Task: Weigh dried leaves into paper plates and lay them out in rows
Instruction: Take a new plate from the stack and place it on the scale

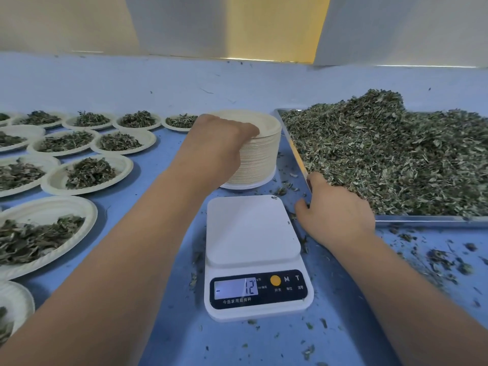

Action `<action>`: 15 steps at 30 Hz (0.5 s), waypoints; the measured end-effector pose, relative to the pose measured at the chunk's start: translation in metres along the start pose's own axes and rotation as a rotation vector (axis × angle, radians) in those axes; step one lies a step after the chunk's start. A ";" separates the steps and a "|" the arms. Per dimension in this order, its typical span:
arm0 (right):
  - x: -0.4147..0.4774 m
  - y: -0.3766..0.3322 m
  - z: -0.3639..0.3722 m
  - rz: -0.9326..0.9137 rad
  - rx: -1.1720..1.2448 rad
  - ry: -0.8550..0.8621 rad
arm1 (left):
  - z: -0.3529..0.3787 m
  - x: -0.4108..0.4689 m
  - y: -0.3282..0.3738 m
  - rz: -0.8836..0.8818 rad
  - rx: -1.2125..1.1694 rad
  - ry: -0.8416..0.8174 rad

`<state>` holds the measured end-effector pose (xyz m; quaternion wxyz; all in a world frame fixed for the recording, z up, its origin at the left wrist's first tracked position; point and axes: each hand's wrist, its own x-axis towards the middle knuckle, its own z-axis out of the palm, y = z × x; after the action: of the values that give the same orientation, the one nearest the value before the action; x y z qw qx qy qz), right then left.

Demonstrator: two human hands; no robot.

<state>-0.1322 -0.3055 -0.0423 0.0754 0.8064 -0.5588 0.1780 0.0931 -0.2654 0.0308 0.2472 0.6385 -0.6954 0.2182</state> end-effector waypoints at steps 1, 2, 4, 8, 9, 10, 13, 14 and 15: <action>0.000 0.000 0.000 -0.001 0.003 0.003 | -0.001 0.000 0.001 -0.004 -0.013 0.008; 0.000 0.000 0.000 -0.001 0.008 0.004 | -0.002 -0.001 0.001 -0.010 -0.030 0.013; 0.000 0.001 0.000 -0.002 0.017 0.004 | -0.003 0.000 0.000 -0.033 -0.042 0.000; -0.001 0.000 0.000 -0.007 0.006 0.011 | -0.003 0.000 0.000 -0.057 -0.037 -0.091; -0.001 0.000 0.000 -0.007 0.006 0.011 | -0.004 0.001 0.000 -0.058 -0.043 -0.114; -0.001 0.000 0.000 -0.008 0.006 0.008 | -0.005 0.002 -0.001 -0.058 -0.042 -0.129; -0.001 0.000 0.000 -0.007 0.008 0.008 | -0.005 0.002 0.001 -0.050 -0.015 -0.130; -0.001 0.000 0.001 -0.002 0.007 0.010 | -0.004 0.003 0.002 -0.044 -0.011 -0.129; -0.001 -0.001 0.002 0.004 0.007 0.013 | -0.003 0.004 0.002 -0.030 -0.004 -0.133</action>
<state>-0.1310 -0.3049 -0.0441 0.0757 0.8045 -0.5591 0.1854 0.0908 -0.2666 0.0361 0.2048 0.6615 -0.7011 0.1701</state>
